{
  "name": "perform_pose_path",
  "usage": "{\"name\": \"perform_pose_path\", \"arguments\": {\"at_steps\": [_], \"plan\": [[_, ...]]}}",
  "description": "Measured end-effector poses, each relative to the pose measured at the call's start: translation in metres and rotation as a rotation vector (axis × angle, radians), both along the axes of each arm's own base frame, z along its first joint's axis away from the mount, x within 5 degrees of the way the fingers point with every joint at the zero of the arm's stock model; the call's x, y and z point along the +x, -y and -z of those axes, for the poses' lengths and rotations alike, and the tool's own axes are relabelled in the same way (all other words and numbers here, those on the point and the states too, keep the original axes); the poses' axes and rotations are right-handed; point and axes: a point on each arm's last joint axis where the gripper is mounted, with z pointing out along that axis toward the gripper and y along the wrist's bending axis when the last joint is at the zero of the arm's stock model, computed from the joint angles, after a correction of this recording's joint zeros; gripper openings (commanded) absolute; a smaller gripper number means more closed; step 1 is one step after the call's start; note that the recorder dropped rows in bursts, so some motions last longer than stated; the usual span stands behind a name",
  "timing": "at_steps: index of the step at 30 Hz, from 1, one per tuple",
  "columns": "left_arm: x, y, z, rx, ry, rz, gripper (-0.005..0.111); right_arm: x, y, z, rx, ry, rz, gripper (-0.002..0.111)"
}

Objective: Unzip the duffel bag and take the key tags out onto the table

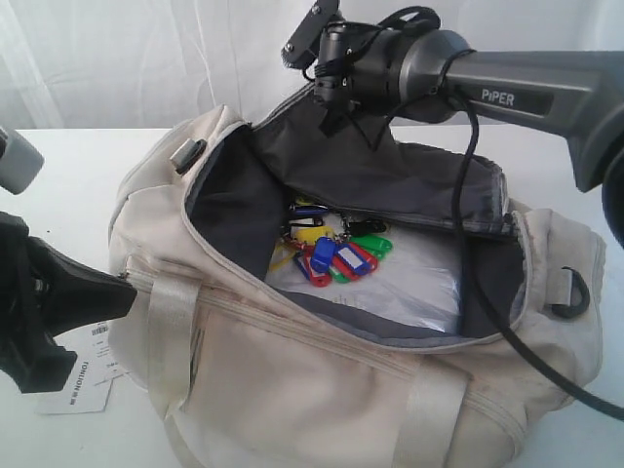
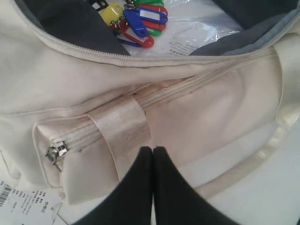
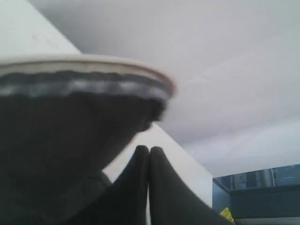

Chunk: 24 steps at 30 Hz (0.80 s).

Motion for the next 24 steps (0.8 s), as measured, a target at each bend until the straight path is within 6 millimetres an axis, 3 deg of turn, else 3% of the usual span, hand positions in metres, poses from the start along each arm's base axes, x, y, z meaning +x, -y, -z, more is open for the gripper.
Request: {"name": "perform_pose_path", "arguments": {"at_steps": [3, 10, 18, 24], "plan": [[0.0, 0.0, 0.0, 0.0, 0.0, 0.0, 0.0, 0.002, -0.009, -0.008, 0.089, 0.019, -0.059, 0.0], [0.0, 0.0, 0.0, 0.001, -0.001, 0.001, 0.0, -0.006, -0.038, -0.001, 0.421, -0.11, -0.244, 0.0], [0.0, 0.0, 0.0, 0.003, 0.0, 0.005, 0.0, -0.008, -0.025, 0.005, 0.31, -0.179, -0.13, 0.0], [0.0, 0.0, 0.0, 0.0, -0.004, 0.005, 0.0, -0.011, -0.027, 0.0, 0.361, -0.202, -0.146, 0.0]]}}
